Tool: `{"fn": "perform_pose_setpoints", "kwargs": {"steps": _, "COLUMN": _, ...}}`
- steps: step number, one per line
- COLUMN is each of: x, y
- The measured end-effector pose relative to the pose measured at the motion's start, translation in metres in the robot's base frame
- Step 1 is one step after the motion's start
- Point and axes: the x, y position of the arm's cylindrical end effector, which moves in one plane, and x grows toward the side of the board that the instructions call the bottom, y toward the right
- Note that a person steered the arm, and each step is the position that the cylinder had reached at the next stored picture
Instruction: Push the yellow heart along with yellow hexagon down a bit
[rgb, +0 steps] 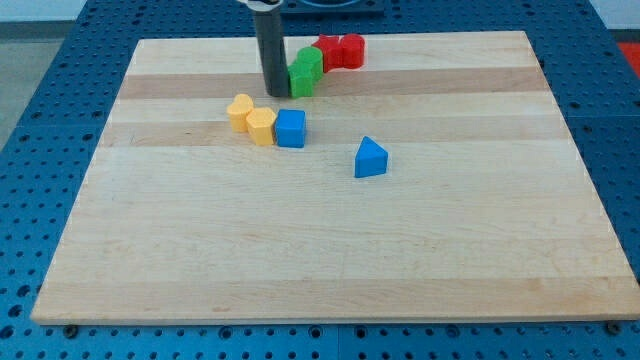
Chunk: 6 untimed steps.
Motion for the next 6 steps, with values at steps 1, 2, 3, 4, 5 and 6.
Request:
{"fn": "perform_pose_setpoints", "kwargs": {"steps": 1, "x": 0.0, "y": 0.013}}
{"fn": "perform_pose_setpoints", "kwargs": {"steps": 2, "x": 0.0, "y": 0.013}}
{"fn": "perform_pose_setpoints", "kwargs": {"steps": 3, "x": 0.001, "y": 0.005}}
{"fn": "perform_pose_setpoints", "kwargs": {"steps": 4, "x": 0.005, "y": -0.022}}
{"fn": "perform_pose_setpoints", "kwargs": {"steps": 5, "x": 0.019, "y": -0.043}}
{"fn": "perform_pose_setpoints", "kwargs": {"steps": 6, "x": 0.045, "y": -0.048}}
